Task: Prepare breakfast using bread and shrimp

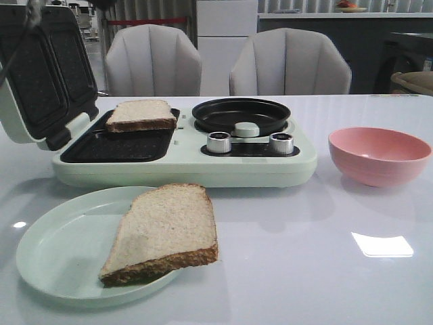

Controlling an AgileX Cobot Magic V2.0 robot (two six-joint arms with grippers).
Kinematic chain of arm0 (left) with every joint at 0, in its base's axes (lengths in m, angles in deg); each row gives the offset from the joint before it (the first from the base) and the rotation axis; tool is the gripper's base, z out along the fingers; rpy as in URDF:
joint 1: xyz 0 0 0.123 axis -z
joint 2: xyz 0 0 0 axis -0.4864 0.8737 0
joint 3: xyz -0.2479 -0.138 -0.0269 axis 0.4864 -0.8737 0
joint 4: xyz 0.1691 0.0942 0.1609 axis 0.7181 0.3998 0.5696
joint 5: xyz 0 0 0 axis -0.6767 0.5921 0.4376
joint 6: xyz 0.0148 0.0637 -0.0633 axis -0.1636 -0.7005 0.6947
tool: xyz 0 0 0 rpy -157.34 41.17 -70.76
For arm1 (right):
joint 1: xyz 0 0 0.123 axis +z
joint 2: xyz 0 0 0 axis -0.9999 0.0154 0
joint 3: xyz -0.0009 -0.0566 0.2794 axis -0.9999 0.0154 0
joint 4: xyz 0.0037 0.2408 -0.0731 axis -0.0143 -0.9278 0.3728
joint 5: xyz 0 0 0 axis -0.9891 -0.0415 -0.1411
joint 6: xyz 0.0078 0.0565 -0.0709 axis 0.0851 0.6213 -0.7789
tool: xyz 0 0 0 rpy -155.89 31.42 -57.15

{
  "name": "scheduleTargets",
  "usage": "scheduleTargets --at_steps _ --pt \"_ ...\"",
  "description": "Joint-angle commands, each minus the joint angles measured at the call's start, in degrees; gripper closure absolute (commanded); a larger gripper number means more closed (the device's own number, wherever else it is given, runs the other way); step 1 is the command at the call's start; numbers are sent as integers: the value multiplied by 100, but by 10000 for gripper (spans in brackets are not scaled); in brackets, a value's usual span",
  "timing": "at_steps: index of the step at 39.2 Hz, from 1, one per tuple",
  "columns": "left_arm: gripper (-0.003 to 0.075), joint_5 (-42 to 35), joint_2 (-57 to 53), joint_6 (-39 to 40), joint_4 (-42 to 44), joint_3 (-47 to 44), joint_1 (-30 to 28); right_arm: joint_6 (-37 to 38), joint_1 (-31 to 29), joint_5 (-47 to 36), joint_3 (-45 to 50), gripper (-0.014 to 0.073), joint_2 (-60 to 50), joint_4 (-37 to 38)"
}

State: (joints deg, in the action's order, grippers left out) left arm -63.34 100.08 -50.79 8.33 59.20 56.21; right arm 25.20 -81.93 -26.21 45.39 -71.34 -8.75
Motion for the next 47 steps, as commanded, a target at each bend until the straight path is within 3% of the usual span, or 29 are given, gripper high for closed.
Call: scheduleTargets --at_steps 1,11,25,32,47 --pt "155 138 -604 -439 -506 165 25 -53 -31 -437 -92 454 -123 48" --pt "155 414 -1665 -826 -1777 -306 -255 -53 -31 -437 -92 454 -123 48" --pt "155 -274 -3041 -992 -2521 -2289 -320 -53 -31 -437 -92 454 -123 48" --pt "155 -73 -3838 -899 -2921 -2701 -320 -53 -31 -437 -92 454 -123 48" --pt "155 -70 -6068 -613 -3007 -3774 -320 -53 -31 -437 -92 454 -123 48"
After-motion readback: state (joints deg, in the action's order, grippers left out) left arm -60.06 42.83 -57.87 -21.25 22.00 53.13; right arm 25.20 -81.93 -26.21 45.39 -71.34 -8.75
